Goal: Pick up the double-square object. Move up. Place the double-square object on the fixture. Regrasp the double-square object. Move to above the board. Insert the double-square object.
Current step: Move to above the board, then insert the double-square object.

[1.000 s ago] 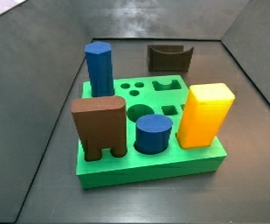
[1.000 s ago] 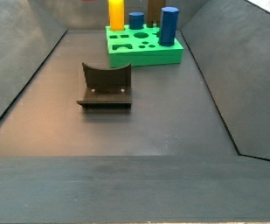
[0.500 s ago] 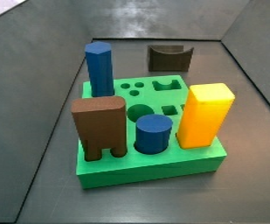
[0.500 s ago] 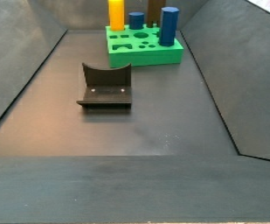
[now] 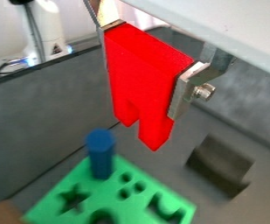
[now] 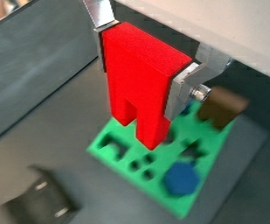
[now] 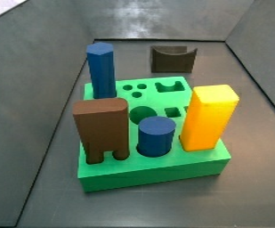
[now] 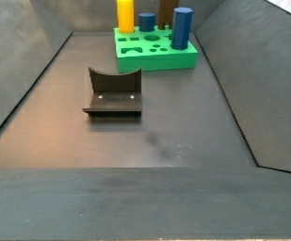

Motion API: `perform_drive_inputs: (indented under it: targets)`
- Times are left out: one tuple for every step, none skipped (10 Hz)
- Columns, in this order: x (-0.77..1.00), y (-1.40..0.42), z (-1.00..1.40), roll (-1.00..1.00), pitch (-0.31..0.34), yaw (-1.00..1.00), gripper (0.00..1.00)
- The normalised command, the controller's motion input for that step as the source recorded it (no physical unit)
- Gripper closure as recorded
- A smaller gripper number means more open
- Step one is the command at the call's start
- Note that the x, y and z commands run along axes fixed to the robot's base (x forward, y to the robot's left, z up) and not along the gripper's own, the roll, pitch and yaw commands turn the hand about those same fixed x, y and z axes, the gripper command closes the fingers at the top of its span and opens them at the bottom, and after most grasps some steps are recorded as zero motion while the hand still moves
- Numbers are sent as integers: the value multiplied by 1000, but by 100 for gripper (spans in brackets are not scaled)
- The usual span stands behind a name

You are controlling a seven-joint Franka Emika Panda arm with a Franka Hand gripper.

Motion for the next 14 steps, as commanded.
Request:
perform_drive_inputs:
  targets:
    - [-172, -250, 42, -500, -5, -38, 100]
    - [-123, -172, 27, -384, -13, -31, 100]
    - [-67, -77, 15, -228, -13, -19, 100]
    - [120, -134, -391, -27, -107, 337, 100]
    - [566, -229, -446, -116, -73, 483, 100]
    - [643, -143, -417, -126, -71, 460, 100]
    - [674, 0, -331, -120, -69, 457, 100]
    - [729, 0, -280, -107, -56, 426, 100]
    - [589, 0, -514, -103, -121, 406, 100]
    - [466, 0, -680, -90, -176, 397, 100]
    - [431, 0, -686, -67, -183, 406, 100]
    - [417, -34, -674, 0, -186, 337, 100]
    - [377, -134, -694, 94, -177, 291, 100]
    - [283, -226, -729, 196, -154, 220, 100]
